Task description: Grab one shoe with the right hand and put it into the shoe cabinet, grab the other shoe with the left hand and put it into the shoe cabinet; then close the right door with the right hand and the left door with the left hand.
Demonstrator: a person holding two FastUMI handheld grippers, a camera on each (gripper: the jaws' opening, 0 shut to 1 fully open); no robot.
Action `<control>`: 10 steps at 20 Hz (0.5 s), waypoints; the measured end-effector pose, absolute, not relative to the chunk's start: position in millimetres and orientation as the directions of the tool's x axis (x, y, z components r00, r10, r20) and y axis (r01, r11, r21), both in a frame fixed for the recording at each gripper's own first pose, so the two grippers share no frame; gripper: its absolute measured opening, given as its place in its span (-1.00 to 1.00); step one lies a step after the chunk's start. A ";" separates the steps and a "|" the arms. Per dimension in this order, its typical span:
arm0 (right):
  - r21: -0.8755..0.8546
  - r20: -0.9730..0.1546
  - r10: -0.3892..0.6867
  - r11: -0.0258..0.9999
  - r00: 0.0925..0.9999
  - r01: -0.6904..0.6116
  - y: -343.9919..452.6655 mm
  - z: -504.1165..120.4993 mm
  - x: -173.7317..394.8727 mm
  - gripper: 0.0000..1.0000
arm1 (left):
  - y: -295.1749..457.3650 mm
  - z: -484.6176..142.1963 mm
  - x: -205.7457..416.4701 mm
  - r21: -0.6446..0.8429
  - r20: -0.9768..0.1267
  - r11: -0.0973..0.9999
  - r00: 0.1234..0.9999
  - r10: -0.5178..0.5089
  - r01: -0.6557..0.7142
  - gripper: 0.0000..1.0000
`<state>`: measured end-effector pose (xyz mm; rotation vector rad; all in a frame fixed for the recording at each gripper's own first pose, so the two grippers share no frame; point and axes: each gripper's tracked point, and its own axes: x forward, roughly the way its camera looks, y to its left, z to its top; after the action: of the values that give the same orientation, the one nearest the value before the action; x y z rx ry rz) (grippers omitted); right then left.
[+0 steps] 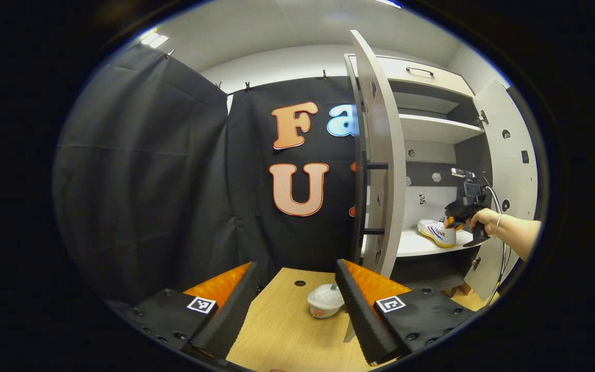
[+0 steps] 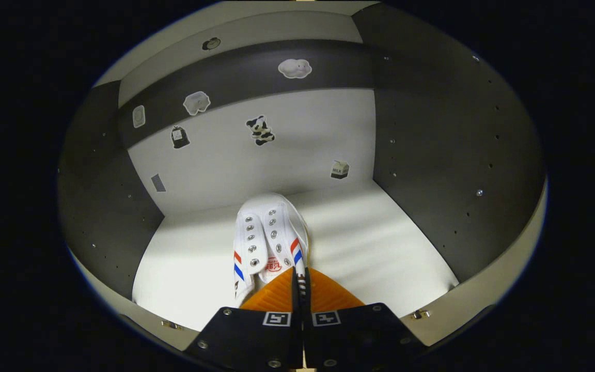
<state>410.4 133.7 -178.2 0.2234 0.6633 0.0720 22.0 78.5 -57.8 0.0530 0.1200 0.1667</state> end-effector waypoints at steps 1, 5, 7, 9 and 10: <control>0.239 -0.605 0.143 0.971 0.783 0.008 133.6 -178.6 410.1 -0.99 | 79.2 -58.3 21.5 0.065 -0.114 0.984 0.979 0.171 -0.164 0.94; 0.258 -0.599 0.159 0.966 0.785 0.001 134.0 -177.6 409.1 -0.79 | 74.3 -58.2 20.3 0.064 -0.118 0.985 0.979 0.165 -0.159 0.94; 0.271 -0.555 0.160 0.962 0.816 -0.004 132.2 -160.8 407.9 -0.63 | 71.9 -60.1 17.3 0.066 -0.122 0.986 0.979 0.163 -0.156 0.94; 0.255 -0.519 0.154 0.967 0.841 -0.020 126.4 -145.3 397.5 -0.60 | 66.6 -61.3 15.3 0.062 -0.125 0.987 0.980 0.154 -0.147 0.94; 0.233 -0.497 0.147 0.972 0.855 -0.032 121.1 -137.1 389.7 -0.58 | 63.1 -62.8 14.0 0.059 -0.128 0.988 0.981 0.147 -0.140 0.94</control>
<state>389.7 121.1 -137.1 0.2204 0.5378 0.0945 14.0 63.1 -62.8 0.0496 0.1329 0.1448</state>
